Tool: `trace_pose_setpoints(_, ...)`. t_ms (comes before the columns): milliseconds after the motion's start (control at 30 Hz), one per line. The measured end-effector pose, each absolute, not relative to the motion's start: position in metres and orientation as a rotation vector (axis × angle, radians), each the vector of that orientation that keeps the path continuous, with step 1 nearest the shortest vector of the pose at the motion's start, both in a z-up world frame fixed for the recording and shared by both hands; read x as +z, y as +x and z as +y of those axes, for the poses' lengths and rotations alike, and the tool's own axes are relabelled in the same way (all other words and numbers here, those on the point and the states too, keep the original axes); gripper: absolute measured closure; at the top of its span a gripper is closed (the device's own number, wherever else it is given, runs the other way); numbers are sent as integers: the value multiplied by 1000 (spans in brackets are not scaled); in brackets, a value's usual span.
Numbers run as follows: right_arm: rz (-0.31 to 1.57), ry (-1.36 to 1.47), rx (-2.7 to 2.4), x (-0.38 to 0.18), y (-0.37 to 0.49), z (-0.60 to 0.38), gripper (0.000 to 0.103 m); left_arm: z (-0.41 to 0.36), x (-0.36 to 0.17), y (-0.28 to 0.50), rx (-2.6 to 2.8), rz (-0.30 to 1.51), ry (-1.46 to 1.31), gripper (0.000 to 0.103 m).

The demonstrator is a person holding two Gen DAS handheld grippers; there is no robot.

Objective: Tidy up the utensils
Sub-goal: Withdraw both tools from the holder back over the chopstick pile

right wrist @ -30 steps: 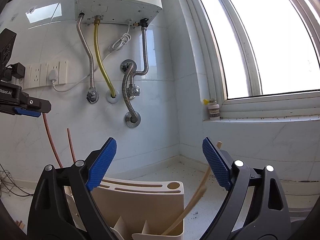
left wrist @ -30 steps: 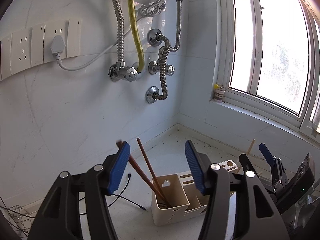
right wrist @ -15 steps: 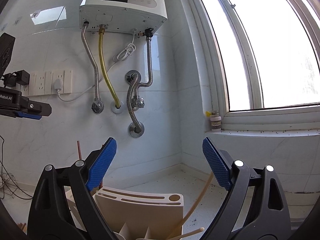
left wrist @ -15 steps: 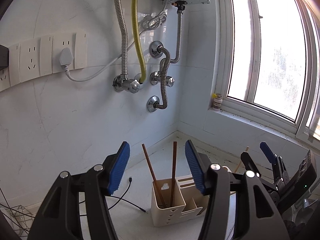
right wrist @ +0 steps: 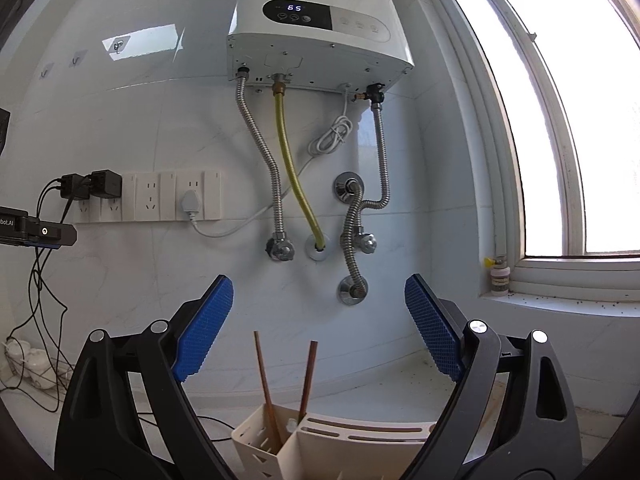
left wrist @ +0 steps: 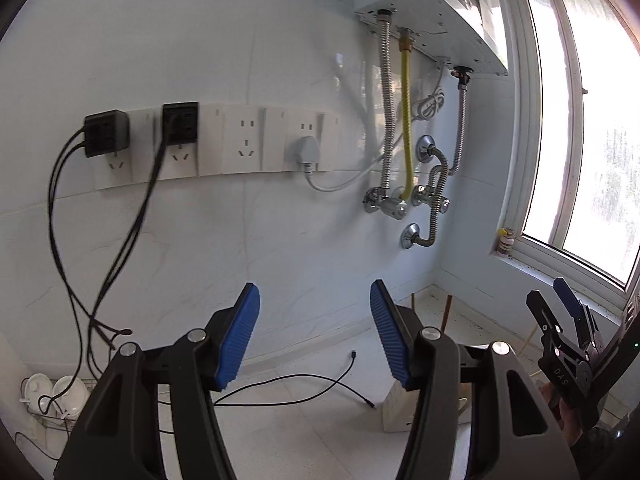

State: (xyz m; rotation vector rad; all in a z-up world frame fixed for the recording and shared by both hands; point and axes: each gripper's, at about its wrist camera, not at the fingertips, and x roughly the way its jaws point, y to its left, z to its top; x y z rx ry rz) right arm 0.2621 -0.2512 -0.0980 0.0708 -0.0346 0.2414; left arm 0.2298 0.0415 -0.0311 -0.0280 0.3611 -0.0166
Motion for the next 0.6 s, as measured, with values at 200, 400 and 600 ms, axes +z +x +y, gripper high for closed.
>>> trace_pose_setpoints(200,19,64,381,-98,253,-196,19,104,-31,175,150,391,-58,46)
trace_pose_setpoints(400,94,58,479,-109,238,-148,19,156,-54,128,256,456,-129,46)
trace_pose_setpoints(600,199,64,534,-132,228,-116,16,182,-88,105,290,553,-178,46)
